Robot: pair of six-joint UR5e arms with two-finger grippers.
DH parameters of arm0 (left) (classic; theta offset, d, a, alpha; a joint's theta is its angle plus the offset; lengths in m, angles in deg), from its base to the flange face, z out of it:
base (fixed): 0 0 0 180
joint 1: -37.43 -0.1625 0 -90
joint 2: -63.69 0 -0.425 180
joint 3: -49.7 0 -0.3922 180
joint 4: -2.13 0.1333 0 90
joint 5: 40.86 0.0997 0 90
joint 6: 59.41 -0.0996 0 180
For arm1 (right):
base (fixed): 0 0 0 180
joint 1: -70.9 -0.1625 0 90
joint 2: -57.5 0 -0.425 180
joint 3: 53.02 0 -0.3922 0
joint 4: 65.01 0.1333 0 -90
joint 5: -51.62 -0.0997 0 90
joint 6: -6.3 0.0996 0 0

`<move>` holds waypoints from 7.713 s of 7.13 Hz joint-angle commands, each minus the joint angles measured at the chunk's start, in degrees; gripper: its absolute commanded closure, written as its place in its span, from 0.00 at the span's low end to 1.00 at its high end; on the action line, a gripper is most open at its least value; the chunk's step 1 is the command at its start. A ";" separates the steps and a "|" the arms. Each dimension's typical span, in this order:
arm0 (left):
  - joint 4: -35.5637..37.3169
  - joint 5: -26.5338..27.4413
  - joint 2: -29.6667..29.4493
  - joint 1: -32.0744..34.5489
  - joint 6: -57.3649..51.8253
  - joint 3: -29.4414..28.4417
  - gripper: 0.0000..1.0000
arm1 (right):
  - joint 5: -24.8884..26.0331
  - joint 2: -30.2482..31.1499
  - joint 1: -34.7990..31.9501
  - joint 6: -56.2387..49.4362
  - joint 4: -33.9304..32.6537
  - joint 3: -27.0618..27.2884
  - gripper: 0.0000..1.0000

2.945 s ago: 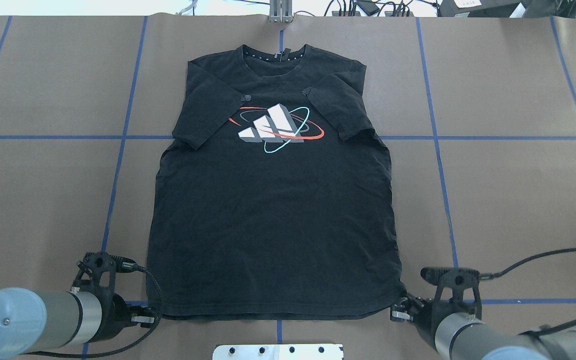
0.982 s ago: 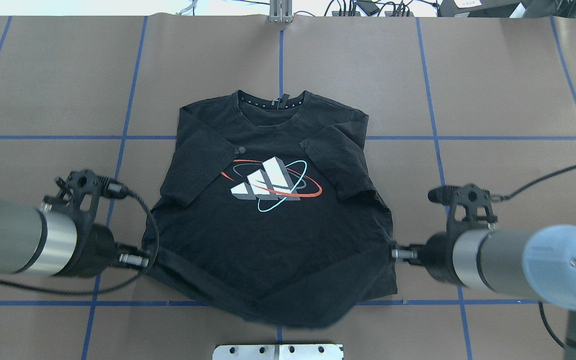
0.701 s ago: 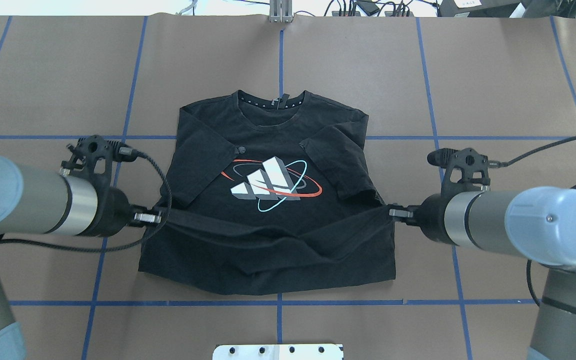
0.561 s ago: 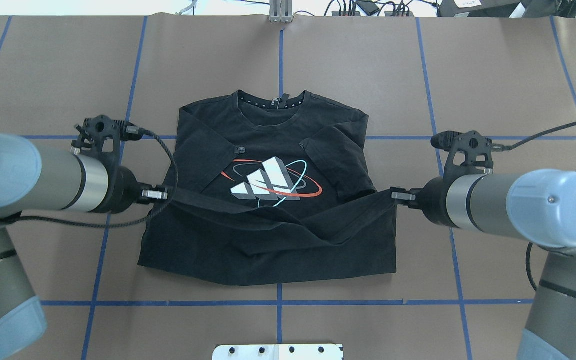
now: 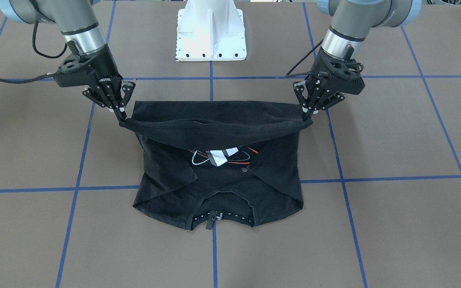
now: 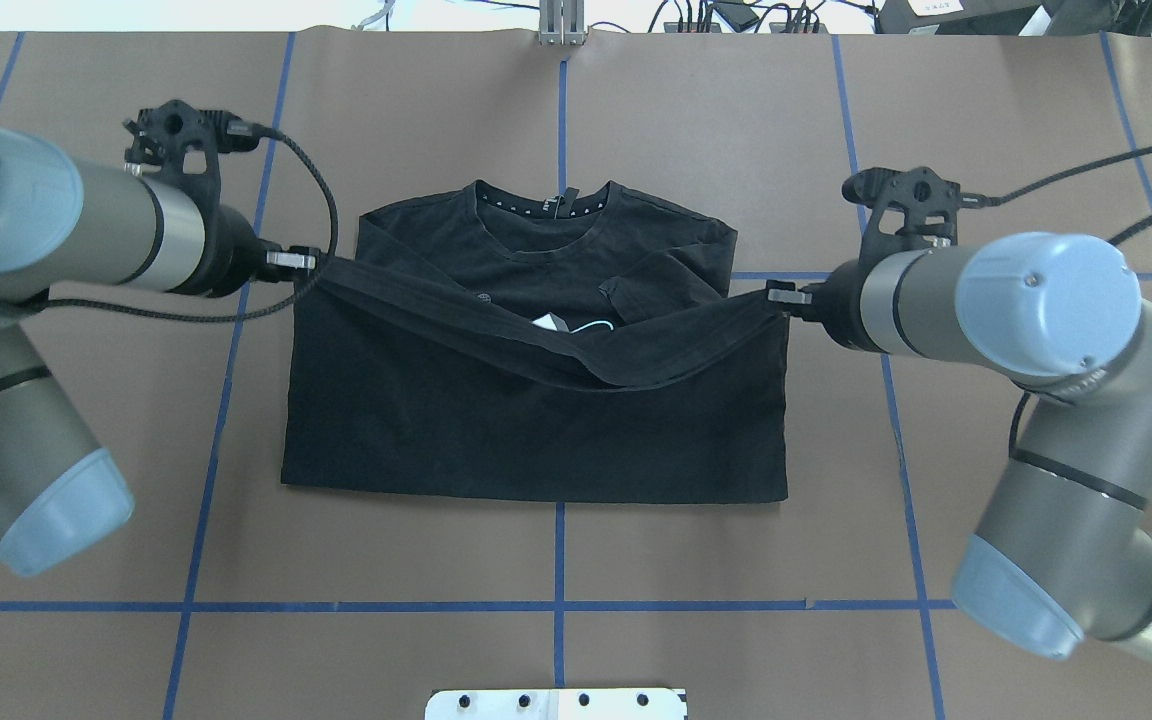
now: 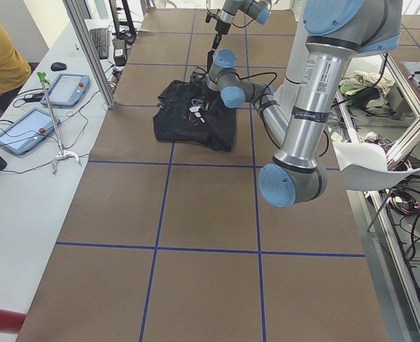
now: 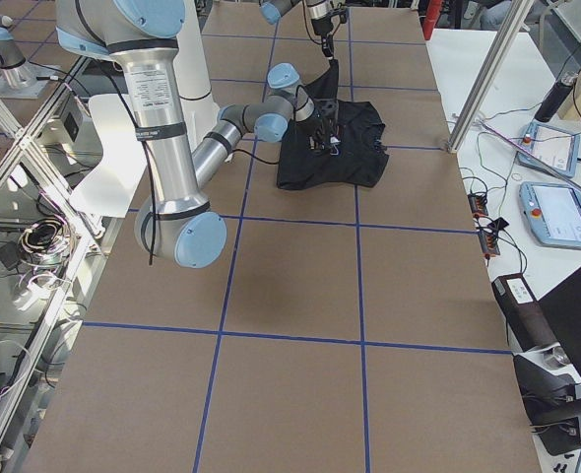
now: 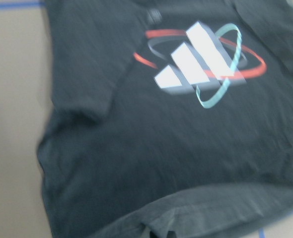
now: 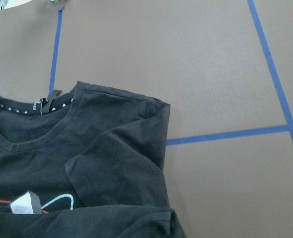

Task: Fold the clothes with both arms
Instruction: 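Lift the hem with both grippers and fold it toward the collar, then lay the folded hem near the collar with both grippers, then open both grippers and draw them back from the shirt, then lower the left gripper to the folded shirt's side edge nearest it, then fold the shirt edge across with the left gripper while the right gripper approaches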

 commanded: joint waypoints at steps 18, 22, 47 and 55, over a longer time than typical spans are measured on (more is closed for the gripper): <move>-17.07 -6.39 -1.30 6.00 -17.75 -18.73 0.00 | -12.66 -12.50 -10.54 -16.18 -1.04 -21.28 0.00; -23.70 -6.32 7.76 -1.36 -13.02 -15.61 0.00 | -12.57 -12.50 -10.10 -15.74 -1.04 -20.22 0.00; -34.37 -0.01 -23.04 12.59 -27.67 -63.31 1.00 | -12.13 -12.50 -8.35 -15.13 -0.95 -18.73 0.00; -35.35 -11.60 -6.45 16.55 -31.90 -41.98 0.00 | 5.44 -22.86 4.83 9.12 16.13 -37.50 0.09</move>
